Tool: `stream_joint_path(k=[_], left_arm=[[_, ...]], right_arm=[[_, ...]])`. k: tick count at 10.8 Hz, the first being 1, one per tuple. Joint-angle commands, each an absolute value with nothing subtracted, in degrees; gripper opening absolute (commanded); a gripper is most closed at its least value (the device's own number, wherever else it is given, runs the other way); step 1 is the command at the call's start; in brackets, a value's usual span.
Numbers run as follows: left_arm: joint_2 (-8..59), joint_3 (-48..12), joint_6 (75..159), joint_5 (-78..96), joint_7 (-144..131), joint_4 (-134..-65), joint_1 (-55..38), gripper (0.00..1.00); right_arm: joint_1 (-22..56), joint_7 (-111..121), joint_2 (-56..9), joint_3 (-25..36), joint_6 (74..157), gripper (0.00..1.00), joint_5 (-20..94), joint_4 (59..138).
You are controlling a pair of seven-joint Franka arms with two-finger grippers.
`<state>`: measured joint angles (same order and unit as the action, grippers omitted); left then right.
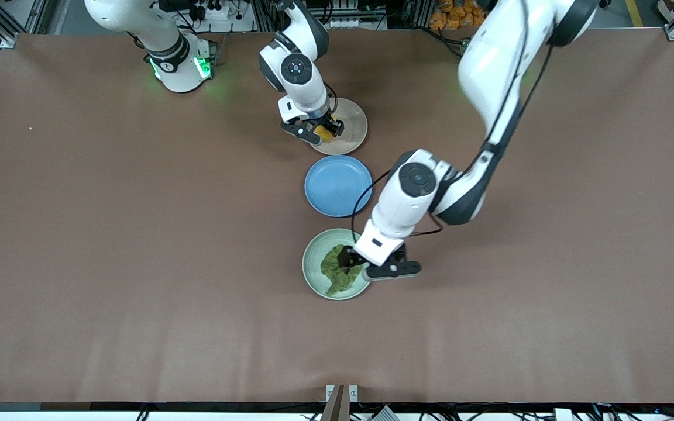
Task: Place lemon and lettuce in plates
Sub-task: 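Lower the lettuce onto the green plate and open the left gripper, then release the lemon onto the cream plate while the left gripper withdraws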
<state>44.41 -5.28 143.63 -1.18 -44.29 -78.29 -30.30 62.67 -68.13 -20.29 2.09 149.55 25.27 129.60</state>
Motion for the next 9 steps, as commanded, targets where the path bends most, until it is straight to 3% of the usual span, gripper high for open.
stream_joint_path(k=[1, 4, 9], left_arm=[[33.7, -4.9, 130.6, -2.5, -46.1, -80.8, -26.8, 1.00], [26.7, -4.9, 120.5, -2.6, -45.4, -80.8, -20.8, 1.00], [15.4, -4.9, 99.2, -2.6, -26.4, -80.7, -11.8, 1.00]], right_arm=[[63.4, -68.0, -19.6, 2.8, 149.4, 1.00, 25.7, 129.0], [61.0, -64.1, -19.4, 4.5, 148.9, 1.00, 25.2, 125.2], [47.6, -47.8, -19.2, 5.5, 136.9, 1.00, 25.2, 118.7]])
